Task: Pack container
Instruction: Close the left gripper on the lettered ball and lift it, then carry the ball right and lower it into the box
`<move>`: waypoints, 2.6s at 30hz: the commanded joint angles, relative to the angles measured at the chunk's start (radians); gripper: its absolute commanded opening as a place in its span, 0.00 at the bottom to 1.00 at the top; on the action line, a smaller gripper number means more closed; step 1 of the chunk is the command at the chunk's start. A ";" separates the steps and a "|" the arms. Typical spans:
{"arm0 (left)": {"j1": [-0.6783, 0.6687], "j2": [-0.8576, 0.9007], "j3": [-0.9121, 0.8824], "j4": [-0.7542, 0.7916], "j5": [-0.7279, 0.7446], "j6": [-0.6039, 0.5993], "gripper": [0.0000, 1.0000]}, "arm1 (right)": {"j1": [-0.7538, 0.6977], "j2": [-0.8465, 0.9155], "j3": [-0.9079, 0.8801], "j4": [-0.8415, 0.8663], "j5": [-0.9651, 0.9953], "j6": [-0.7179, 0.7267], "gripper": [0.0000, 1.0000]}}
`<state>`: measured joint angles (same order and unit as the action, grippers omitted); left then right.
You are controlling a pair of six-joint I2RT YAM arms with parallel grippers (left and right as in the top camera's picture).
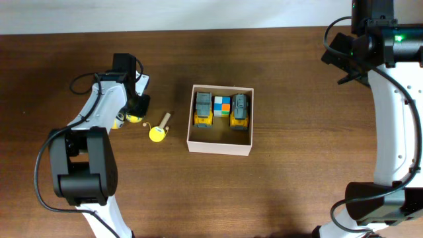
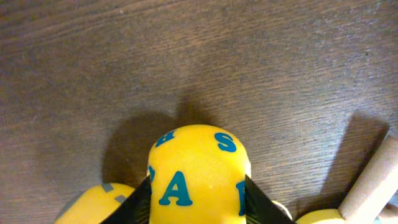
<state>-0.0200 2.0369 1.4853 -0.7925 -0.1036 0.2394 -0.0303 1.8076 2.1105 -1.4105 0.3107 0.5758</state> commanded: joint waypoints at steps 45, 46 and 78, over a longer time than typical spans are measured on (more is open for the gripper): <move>-0.306 0.010 0.595 -0.677 0.354 0.176 0.27 | -0.004 0.003 0.003 0.000 0.016 0.005 0.99; -0.327 0.010 0.595 -0.686 0.352 0.187 0.27 | -0.004 0.003 0.003 0.000 0.016 0.005 0.99; -0.436 0.011 0.404 -0.576 0.260 0.234 0.68 | -0.004 0.003 0.003 0.000 0.016 0.005 0.99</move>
<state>-0.4595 2.0430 1.8919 -1.3708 0.1566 0.4641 -0.0303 1.8076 2.1105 -1.4105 0.3107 0.5762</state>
